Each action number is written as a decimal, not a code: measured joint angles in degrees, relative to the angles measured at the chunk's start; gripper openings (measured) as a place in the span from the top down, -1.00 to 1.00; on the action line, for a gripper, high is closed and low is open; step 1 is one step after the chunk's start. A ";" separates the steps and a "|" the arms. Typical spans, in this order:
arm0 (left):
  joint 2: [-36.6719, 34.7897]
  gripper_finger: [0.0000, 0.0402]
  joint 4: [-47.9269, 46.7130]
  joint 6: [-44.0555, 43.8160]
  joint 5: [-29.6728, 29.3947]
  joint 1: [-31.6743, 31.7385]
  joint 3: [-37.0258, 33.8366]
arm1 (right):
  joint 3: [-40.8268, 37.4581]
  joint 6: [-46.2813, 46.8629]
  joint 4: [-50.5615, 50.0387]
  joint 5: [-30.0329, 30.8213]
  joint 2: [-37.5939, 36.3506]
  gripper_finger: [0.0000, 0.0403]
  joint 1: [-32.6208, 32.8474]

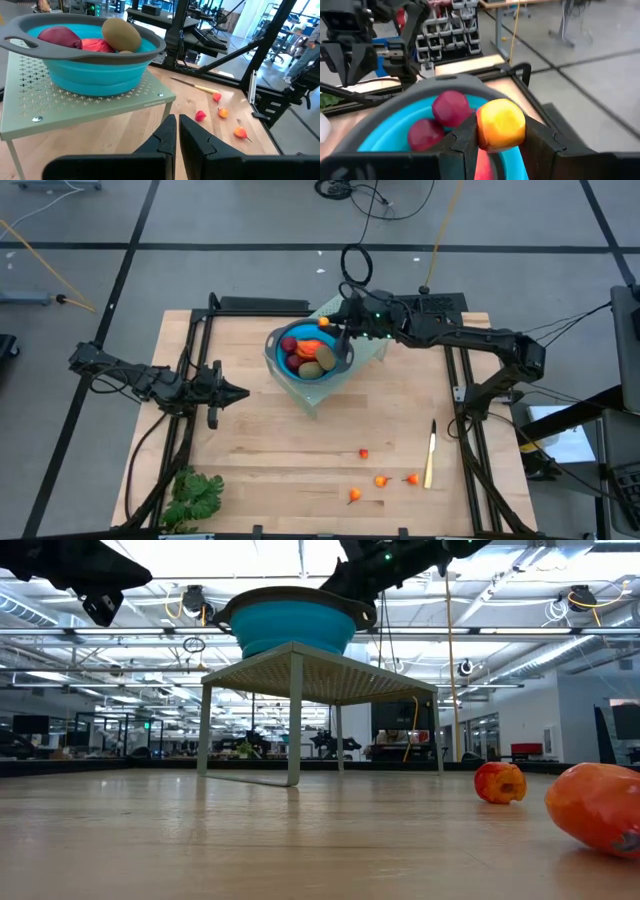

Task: Pick & Place Fruit
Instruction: Put the peach into the collapsible colander on the shelf, then put the knife on the shelf

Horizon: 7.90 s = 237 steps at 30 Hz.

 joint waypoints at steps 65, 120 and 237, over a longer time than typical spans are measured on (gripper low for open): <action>-0.01 0.91 -0.57 -0.13 -1.38 -0.02 0.00 | -0.13 -2.96 -5.62 -4.43 -3.75 0.41 2.51; -0.01 0.91 -3.02 -0.09 -1.40 -0.02 0.00 | -8.56 26.73 -39.77 19.79 -15.82 1.00 49.44; -0.02 0.91 -5.91 -1.08 -0.11 -0.02 0.00 | -31.12 129.81 -45.73 1.47 -12.34 1.00 63.79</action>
